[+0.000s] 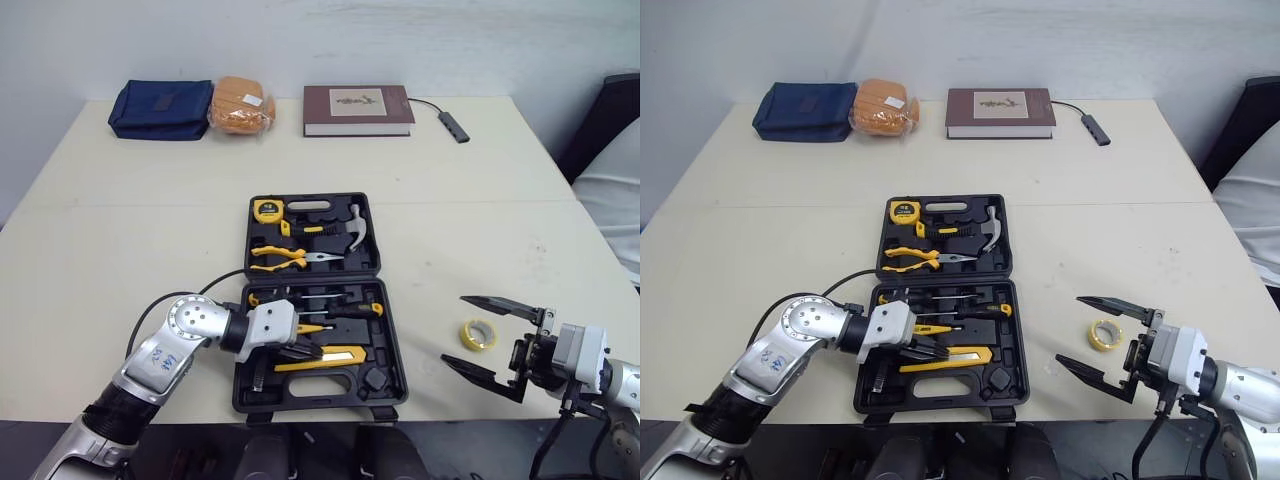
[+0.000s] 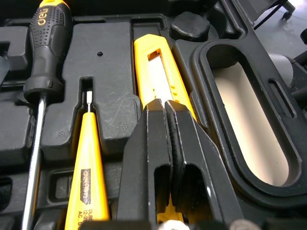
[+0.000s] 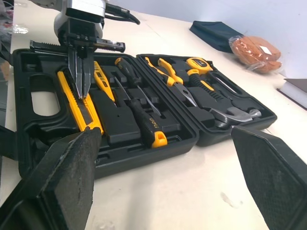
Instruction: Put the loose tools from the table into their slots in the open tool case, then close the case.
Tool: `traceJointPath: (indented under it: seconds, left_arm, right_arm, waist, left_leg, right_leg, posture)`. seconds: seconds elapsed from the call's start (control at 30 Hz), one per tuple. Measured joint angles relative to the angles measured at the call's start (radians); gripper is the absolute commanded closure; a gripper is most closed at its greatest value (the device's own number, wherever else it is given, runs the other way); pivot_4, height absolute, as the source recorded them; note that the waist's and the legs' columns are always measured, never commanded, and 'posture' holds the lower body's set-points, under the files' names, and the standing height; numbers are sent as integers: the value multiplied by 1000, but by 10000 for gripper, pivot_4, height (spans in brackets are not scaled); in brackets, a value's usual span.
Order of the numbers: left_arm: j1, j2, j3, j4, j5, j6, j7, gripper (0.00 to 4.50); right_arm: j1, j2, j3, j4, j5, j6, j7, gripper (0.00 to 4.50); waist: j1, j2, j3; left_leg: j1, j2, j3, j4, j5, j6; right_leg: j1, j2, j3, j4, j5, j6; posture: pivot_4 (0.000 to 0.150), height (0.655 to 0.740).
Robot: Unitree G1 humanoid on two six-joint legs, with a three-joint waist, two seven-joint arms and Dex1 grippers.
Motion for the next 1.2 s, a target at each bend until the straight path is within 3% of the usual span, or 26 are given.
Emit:
traceJointPath:
  seconds: [0.27, 0.57, 0.7, 0.9, 1.2]
  left_arm:
    - [53, -59, 83, 54, -75, -112, -1, 44874]
    - [85, 6, 410, 40, -280, -15, 46, 44874]
    - [165, 71, 595, 82, -297, 11, 92, 27689]
    - [295, 69, 843, 301, -275, -91, 189, 249]
    - [387, 66, 1047, 629, -223, -285, 363, 249]
  right_arm:
    - [2, 2, -1, 6, -11, -17, -8, 0]
    - [75, -9, -182, 53, 1, -17, -32, 0]
    - [128, -5, -313, 139, 1, -47, -42, 0]
    - [163, 41, -468, 302, -36, -149, -125, 0]
    - [213, 92, -597, 554, -98, -240, -306, 0]
  waist:
    - [0, 1, 0]
    - [-1, 0, 0]
    - [-4, 0, 0]
    - [-5, -1, 1]
    - [-2, -1, 1]
  left_leg:
    - [-2, 0, 0, 0, 0, 0]
    - [-2, 1, 1, 0, 0, -1]
    - [-2, 1, 1, -2, -1, -1]
    - [-1, 1, 2, -4, -6, -5]
    - [-1, 2, 1, -7, -8, -6]
  right_leg:
    - [-2, 0, -1, 0, 0, -1]
    - [-2, 0, -1, -1, 0, -1]
    - [-3, 0, -1, -2, -1, -1]
    - [-4, 0, -1, -3, -1, -2]
    - [-5, -1, -1, -5, -2, -5]
  posture:
    - [1500, 7400]
    - [1500, 7400]
    - [1500, 7400]
    - [1500, 7400]
    - [1500, 7400]
